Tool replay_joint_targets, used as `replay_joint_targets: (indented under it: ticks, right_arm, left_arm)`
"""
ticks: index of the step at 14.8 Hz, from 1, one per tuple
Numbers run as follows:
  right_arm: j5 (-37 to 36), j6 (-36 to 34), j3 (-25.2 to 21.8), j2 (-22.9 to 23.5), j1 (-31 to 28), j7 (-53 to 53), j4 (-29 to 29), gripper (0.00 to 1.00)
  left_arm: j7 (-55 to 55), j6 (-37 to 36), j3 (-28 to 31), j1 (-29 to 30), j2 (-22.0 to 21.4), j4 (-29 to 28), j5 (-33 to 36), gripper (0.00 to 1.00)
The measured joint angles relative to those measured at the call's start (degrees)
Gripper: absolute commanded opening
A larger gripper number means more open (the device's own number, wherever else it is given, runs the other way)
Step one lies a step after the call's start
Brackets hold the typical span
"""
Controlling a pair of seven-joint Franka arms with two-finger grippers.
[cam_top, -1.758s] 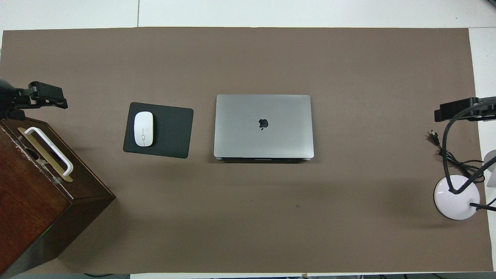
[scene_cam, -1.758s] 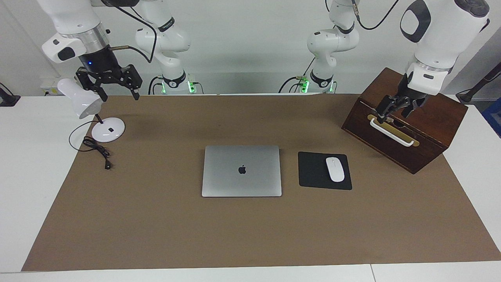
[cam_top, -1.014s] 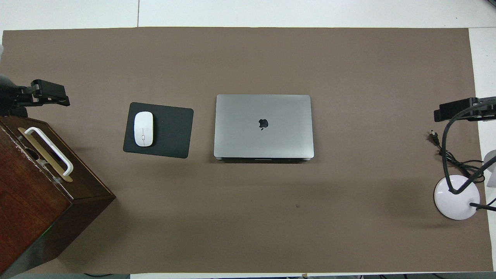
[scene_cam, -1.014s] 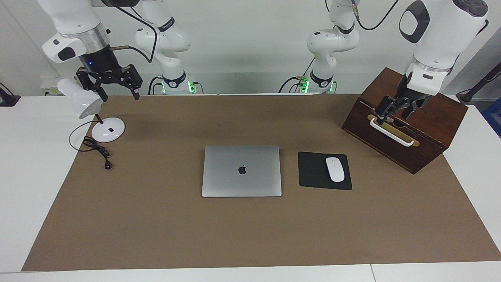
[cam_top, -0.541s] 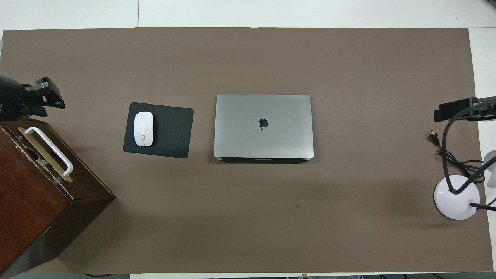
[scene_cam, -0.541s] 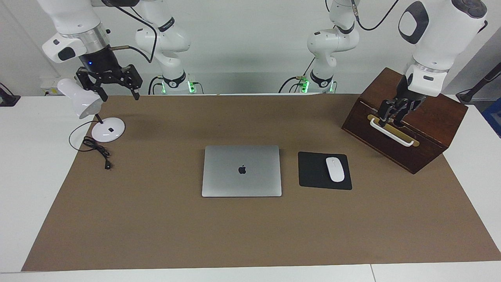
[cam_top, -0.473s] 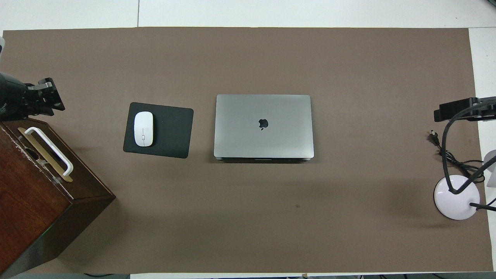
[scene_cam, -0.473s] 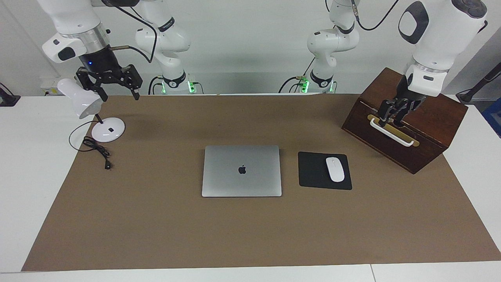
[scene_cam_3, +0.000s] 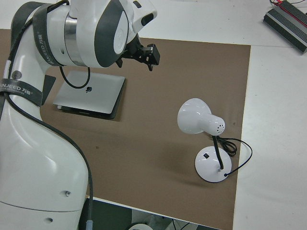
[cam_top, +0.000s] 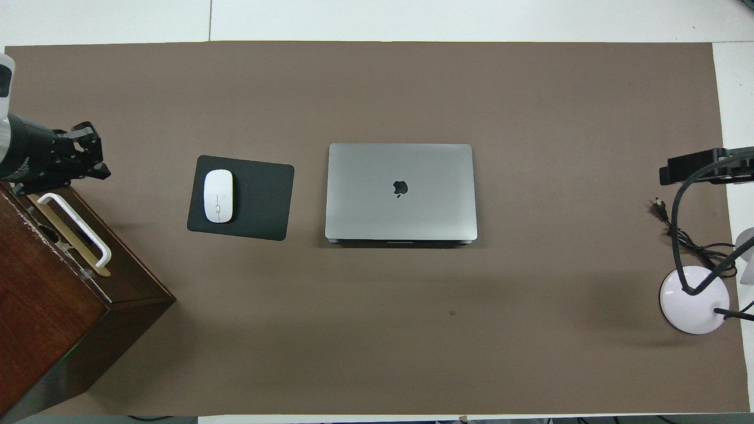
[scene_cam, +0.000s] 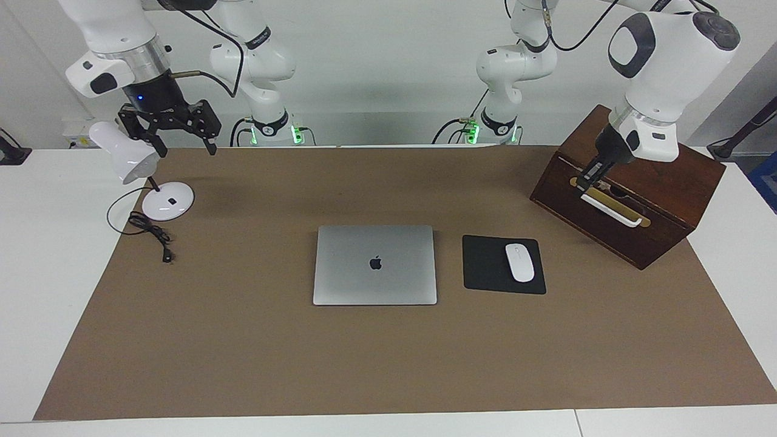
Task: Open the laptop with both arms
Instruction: 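Reach the left gripper forward over the black mouse pad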
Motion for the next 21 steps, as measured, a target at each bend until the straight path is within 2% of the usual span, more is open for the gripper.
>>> replay_joint_targets:
  ticks: [3, 7, 11, 17, 21]
  right_arm:
    - [0.0, 0.0, 0.0, 0.0, 0.0, 0.0, 0.0, 1.00]
    - [0.0, 0.0, 0.0, 0.0, 0.1, 0.0, 0.0, 1.00]
    - [0.0, 0.2, 0.1, 0.0, 0.5, 0.0, 0.0, 1.00]
    - [0.0, 0.5, 0.1, 0.0, 0.5, 0.0, 0.0, 1.00]
    - [0.0, 0.5, 0.1, 0.0, 0.5, 0.0, 0.0, 1.00]
  left_arm:
    - [-12.3, 4.7, -0.1, -0.5, -1.5, -4.1, -5.0, 0.00]
    - [-21.8, 6.0, 0.4, 0.2, -3.7, -8.3, -13.4, 0.00]
    - [-32.6, 10.9, 0.6, 1.5, -6.9, -15.4, -15.8, 0.00]
    - [-35.7, 16.3, 0.6, 1.5, -12.1, -25.6, -27.8, 0.00]
    - [-37.5, 21.2, 0.3, 1.5, -13.1, -30.8, -35.0, 0.00]
